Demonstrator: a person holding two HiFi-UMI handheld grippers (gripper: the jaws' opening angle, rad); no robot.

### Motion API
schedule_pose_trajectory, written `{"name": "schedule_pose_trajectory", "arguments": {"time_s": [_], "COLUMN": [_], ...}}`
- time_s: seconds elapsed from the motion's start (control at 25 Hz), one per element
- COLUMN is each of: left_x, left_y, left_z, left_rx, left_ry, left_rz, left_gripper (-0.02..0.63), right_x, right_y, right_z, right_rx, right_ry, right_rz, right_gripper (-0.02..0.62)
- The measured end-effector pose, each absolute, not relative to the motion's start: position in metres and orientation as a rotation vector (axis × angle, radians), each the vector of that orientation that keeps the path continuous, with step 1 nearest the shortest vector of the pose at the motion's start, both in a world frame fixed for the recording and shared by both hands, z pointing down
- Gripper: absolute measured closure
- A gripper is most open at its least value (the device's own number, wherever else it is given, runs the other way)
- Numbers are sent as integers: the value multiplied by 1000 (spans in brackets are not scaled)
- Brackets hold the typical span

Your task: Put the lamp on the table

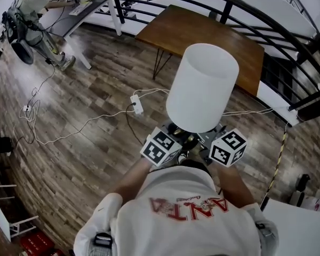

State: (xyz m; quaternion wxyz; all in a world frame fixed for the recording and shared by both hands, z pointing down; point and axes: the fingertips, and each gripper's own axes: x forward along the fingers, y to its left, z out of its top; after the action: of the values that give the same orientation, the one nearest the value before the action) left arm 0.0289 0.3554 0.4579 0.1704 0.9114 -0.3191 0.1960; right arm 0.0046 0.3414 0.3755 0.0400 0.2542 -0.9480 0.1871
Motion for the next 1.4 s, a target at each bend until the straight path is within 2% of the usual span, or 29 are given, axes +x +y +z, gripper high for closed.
{"name": "schedule_pose_trajectory", "arguments": {"time_s": [0.8,1.4], "left_x": [81,99], "left_y": [183,98], "left_z": [454,471], "left_rx": [2511,2541], "left_ry": [-1061,-964], "left_rz": [556,579], "left_gripper": [502,502], "right_x": [57,76], "right_y": [172,85], "right_z": [370,388], "right_rx": [582,687], "right_ry": [-2952,-2930], "right_rz": [586,628], "right_gripper": [494,492]}}
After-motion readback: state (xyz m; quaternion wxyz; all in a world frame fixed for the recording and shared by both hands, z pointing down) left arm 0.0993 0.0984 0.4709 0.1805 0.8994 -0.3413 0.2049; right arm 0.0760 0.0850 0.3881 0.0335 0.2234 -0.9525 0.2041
